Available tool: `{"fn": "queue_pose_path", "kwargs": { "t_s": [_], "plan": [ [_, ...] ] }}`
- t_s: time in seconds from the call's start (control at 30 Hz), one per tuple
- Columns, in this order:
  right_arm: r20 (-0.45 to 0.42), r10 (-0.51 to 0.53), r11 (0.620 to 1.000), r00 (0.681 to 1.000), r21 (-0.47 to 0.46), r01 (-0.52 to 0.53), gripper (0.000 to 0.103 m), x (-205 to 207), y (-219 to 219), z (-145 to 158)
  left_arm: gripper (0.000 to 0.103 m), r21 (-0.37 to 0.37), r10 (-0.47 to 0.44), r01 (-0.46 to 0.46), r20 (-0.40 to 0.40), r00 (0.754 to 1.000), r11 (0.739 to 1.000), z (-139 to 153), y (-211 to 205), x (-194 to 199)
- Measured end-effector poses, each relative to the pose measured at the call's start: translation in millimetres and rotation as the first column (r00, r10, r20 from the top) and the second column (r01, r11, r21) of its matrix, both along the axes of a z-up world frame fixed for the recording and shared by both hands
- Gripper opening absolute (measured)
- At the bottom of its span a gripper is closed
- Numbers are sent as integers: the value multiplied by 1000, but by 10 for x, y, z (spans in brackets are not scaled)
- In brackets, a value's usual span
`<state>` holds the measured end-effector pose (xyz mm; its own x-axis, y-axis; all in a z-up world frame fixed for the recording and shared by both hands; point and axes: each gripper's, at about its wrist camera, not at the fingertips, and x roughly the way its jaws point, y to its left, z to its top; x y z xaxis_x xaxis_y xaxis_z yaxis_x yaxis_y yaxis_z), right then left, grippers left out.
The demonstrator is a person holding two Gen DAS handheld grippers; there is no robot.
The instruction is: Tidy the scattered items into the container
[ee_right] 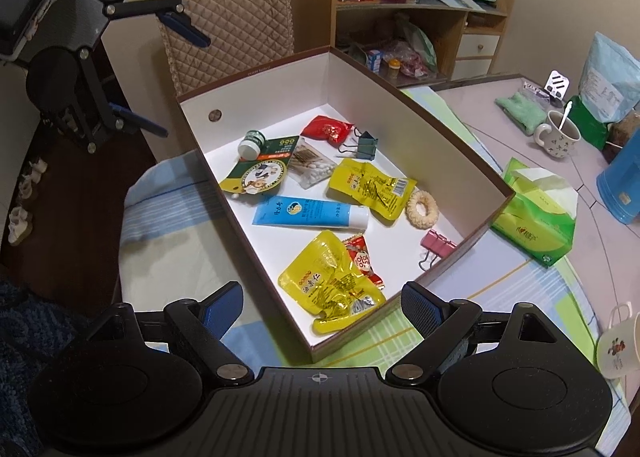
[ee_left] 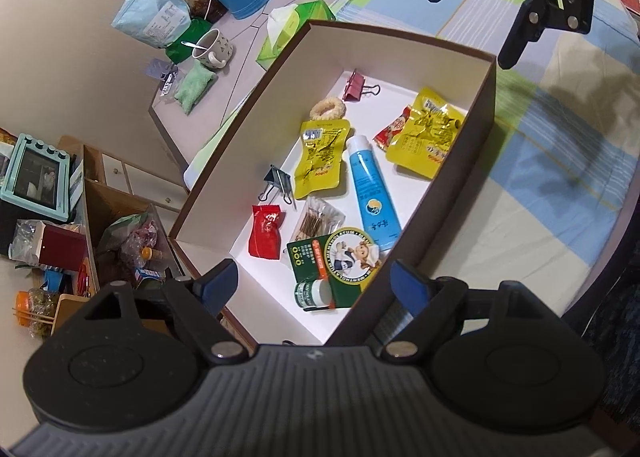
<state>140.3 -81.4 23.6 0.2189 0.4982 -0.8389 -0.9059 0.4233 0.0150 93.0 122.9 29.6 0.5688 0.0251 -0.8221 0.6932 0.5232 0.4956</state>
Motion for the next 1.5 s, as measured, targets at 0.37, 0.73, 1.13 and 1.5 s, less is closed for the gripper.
{"fn": "queue_pose_path", "kwargs": {
  "t_s": [0.37,0.73,1.13,1.5],
  "plan": [
    [-11,-36,991,999,127,37,89,-113,-342,132,88,-84,119,-114,56,991,990,71,-236,-209],
    [-30,-40,979,999,200,45,89,-169,-605,157,88,-203,366,-341,102,925,918,58,-382,-342],
    [-32,7,974,999,228,0,89,-215,-844,104,94,-226,515,-478,154,843,849,10,-709,-655],
    [-52,25,963,998,271,-10,89,-341,-1082,72,94,-368,666,-588,132,734,720,40,-941,-841]
  ]
}}
